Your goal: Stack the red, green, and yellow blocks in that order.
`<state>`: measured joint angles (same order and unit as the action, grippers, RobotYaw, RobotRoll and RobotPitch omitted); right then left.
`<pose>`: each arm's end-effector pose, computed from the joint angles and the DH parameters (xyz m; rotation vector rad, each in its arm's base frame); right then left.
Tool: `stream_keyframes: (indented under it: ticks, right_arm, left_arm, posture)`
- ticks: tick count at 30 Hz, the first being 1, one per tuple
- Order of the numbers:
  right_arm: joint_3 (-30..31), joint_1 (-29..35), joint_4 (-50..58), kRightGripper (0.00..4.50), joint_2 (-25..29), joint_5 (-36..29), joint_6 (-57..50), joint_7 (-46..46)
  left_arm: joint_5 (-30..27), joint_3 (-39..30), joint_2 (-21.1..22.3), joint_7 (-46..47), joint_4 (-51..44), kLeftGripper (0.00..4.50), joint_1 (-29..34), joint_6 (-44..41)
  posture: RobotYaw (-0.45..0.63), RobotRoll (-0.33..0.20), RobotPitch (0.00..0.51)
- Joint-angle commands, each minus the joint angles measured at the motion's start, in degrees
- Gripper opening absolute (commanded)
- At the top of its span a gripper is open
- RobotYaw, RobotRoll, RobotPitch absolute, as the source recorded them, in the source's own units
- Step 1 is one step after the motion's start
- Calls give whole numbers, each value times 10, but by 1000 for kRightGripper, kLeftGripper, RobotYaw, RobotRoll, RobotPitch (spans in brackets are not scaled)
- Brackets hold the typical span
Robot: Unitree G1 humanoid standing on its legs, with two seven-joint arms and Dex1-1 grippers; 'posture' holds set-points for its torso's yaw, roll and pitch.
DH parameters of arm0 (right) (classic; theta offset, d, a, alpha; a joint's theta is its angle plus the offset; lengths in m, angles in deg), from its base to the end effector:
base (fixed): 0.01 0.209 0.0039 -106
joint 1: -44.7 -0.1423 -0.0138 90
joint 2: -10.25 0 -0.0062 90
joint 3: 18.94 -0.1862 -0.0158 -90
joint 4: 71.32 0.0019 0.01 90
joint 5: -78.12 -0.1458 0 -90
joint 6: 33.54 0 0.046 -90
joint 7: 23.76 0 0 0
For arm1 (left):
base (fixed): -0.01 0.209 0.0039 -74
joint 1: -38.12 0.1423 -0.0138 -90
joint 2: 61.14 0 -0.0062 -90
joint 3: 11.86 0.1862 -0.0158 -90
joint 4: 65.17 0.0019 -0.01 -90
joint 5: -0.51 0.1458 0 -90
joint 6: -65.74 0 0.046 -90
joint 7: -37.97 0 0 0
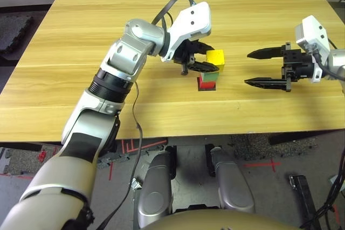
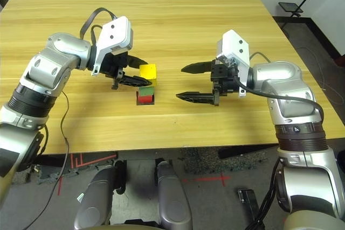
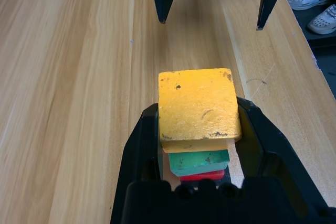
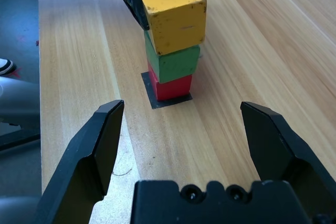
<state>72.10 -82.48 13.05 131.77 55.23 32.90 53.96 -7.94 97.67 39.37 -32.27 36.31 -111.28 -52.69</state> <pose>0.2918 -0.2642 0.2344 -0.4329 0.1356 1.2539 0.3322 0.1210 0.2599 0.6406 0.1041 -1.3961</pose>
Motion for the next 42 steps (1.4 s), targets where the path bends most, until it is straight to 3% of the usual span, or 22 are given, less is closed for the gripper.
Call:
stream_keyframes:
  ticks: [1,29,36,42]
  right_arm:
    - [-1,5,7,4500,0,-3,0,0]
    - [12,-10,-28,4500,-17,12,26,-1]
    - [9,-10,-27,4500,-13,12,24,1]
    - [8,-15,-34,4500,-15,15,26,1]
  left_arm:
    - [8,7,-1,-2,6,2030,8,10]
    - [26,26,19,-21,-4,2030,17,-7]
    - [25,25,10,-16,2,4424,9,-16]
    - [26,26,11,-22,8,4475,6,-19]
  posture:
    - [254,105,244]
    - [269,107,236]
    - [263,102,233]
    - [262,100,226]
